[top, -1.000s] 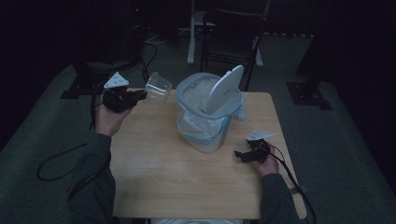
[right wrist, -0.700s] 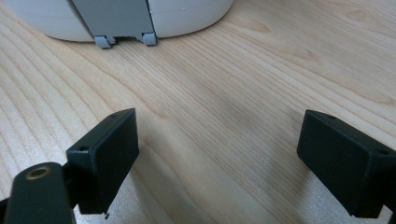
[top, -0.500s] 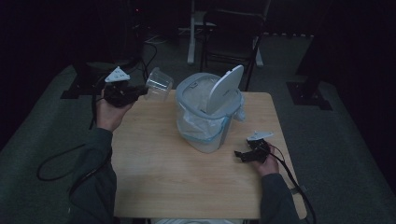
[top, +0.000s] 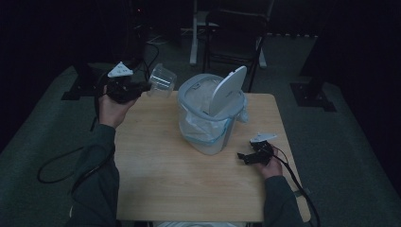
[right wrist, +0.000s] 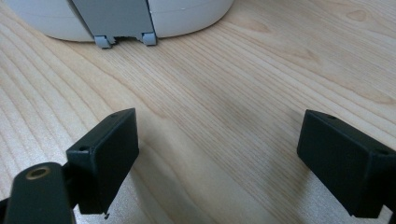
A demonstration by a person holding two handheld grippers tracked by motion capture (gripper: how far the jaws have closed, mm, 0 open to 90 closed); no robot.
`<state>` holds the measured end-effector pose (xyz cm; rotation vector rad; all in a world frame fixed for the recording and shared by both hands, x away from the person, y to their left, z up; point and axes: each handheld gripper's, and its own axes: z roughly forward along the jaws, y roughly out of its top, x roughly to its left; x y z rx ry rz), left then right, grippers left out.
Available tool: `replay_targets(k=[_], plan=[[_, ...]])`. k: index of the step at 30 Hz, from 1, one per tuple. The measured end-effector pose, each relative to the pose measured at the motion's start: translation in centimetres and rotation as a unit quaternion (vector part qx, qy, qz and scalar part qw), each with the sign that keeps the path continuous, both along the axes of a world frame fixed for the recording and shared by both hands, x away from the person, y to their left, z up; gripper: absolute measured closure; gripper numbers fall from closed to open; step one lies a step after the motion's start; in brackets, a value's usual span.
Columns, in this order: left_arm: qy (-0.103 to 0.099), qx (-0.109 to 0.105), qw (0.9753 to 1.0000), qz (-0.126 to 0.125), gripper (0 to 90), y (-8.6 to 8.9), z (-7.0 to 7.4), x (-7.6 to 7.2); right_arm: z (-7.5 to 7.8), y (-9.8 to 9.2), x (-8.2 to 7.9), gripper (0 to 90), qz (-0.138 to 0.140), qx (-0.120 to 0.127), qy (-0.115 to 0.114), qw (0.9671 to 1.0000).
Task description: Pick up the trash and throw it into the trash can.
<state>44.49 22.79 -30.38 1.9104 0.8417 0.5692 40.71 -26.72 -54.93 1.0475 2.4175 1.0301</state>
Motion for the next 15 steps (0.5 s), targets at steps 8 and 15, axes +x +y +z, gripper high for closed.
replay_targets(k=[8,15], plan=[[-0.003,-0.003,1.0000,-0.002,84.1,-0.3,0.7,0.4,0.0,0.0,0.0,11.9,0.000,0.000,0.000,1.0000],[-0.009,-0.003,0.9999,-0.003,84.1,-0.6,1.6,0.6,0.0,0.0,0.0,11.9,0.000,0.000,0.000,1.0000]])
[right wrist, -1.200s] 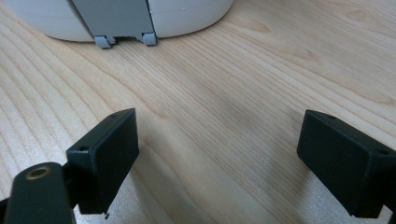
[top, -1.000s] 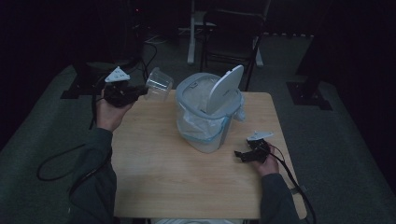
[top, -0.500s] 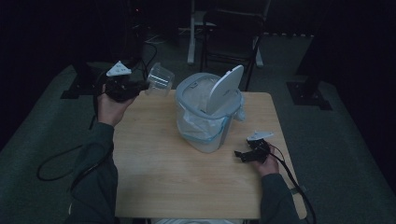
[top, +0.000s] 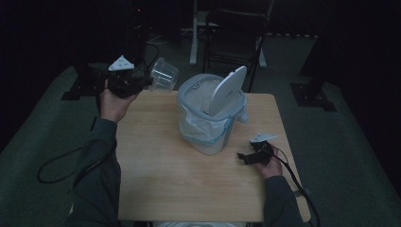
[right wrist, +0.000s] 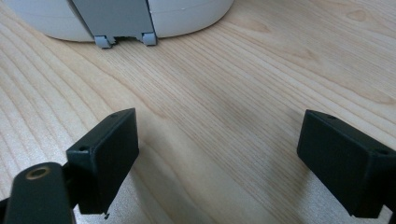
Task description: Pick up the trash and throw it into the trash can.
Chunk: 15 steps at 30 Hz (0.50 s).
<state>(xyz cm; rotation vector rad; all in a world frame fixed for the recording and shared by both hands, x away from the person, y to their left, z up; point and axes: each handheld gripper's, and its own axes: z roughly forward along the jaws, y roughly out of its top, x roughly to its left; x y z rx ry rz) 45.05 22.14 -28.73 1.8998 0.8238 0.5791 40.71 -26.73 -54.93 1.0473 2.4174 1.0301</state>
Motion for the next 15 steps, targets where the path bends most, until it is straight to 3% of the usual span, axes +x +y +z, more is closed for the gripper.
replay_targets(k=[15], plan=[[-0.012,0.003,0.9999,-0.007,84.1,-1.0,1.6,0.2,0.0,0.0,0.0,11.9,0.000,0.000,0.000,1.0000]])
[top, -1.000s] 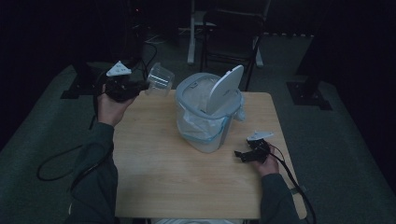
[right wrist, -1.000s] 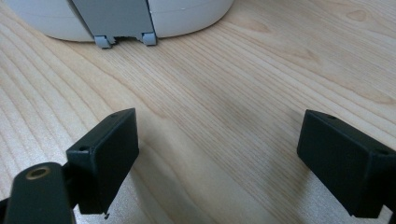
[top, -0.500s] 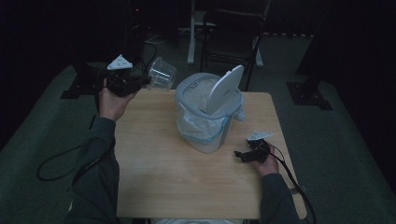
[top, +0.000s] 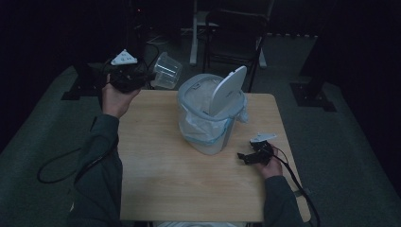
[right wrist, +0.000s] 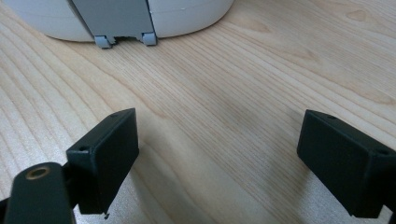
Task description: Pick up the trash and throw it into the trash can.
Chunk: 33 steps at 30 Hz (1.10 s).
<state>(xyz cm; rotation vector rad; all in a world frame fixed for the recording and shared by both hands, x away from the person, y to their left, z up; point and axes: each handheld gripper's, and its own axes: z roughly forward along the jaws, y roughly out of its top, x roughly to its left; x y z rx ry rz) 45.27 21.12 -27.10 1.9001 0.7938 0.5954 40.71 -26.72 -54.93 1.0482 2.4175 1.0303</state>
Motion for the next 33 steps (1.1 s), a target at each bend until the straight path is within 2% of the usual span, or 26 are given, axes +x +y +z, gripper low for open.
replay_targets(k=[17,33], plan=[[-0.010,-0.002,0.9999,-0.009,84.1,-0.9,1.5,0.1,0.0,0.0,0.0,11.9,0.000,0.000,0.000,1.0000],[-0.019,0.000,0.9995,-0.027,84.1,-2.5,2.5,0.0,0.0,0.0,0.0,11.9,0.000,0.000,0.000,1.0000]])
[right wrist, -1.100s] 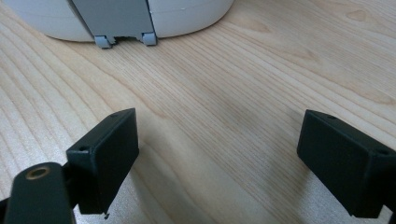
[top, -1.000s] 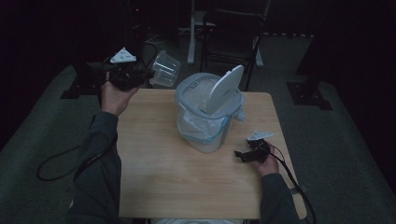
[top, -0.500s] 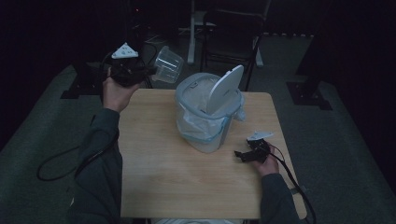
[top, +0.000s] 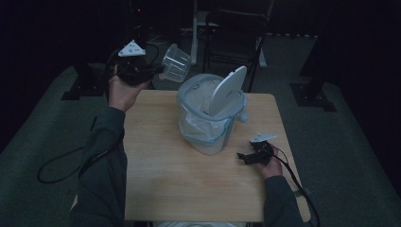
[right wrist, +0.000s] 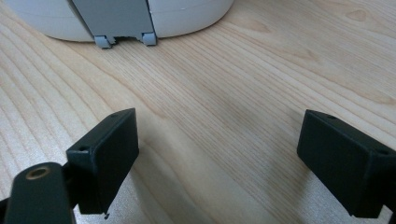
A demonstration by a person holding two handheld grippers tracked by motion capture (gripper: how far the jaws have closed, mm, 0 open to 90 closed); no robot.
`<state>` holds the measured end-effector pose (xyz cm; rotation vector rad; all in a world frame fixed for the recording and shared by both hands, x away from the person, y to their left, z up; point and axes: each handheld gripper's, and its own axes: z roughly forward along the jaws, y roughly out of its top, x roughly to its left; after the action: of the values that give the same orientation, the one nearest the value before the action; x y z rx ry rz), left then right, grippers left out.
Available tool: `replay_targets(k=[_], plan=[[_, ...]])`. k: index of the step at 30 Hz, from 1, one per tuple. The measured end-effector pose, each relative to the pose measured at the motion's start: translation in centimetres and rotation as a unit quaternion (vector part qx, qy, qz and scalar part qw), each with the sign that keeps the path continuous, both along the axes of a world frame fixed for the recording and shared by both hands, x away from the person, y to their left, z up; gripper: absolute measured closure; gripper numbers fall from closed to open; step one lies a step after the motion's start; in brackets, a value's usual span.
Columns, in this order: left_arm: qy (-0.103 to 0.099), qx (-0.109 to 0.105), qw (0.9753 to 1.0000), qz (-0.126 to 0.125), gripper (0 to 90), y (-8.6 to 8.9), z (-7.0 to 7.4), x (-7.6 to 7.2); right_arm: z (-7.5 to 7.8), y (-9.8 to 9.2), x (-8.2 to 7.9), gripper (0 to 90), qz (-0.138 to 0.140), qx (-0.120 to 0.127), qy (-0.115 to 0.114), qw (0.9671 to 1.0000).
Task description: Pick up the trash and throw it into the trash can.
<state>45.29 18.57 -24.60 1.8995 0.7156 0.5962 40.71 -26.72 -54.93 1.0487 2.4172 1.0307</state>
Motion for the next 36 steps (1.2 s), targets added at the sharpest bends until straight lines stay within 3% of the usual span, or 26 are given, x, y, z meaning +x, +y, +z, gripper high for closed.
replay_targets(k=[21,36], plan=[[-0.011,-0.003,0.9994,-0.033,84.1,-2.6,1.0,-0.5,0.0,0.0,0.0,11.9,0.000,0.000,0.000,1.0000],[-0.010,-0.002,0.9976,-0.068,84.1,-4.8,1.2,-1.0,0.0,0.0,0.0,11.9,0.000,0.000,0.000,1.0000]])
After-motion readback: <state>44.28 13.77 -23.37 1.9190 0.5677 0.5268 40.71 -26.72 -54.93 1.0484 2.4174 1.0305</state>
